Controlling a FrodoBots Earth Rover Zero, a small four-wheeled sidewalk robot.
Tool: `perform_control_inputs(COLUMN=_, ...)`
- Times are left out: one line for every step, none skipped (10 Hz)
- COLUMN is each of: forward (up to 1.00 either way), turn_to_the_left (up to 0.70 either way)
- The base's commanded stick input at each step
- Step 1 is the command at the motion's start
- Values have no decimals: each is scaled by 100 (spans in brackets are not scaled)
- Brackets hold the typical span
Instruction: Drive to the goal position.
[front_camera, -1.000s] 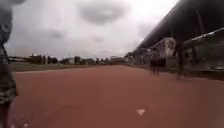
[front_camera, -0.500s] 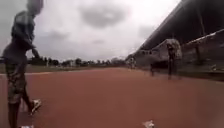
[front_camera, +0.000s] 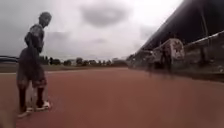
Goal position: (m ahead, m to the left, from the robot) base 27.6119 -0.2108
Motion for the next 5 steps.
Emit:
perform_control_inputs(forward=70, turn_to_the_left=0)
perform_control_inputs(forward=70, turn_to_the_left=0)
perform_control_inputs(forward=70, turn_to_the_left=0)
perform_control_inputs(forward=70, turn_to_the_left=0)
perform_control_inputs(forward=70, turn_to_the_left=0)
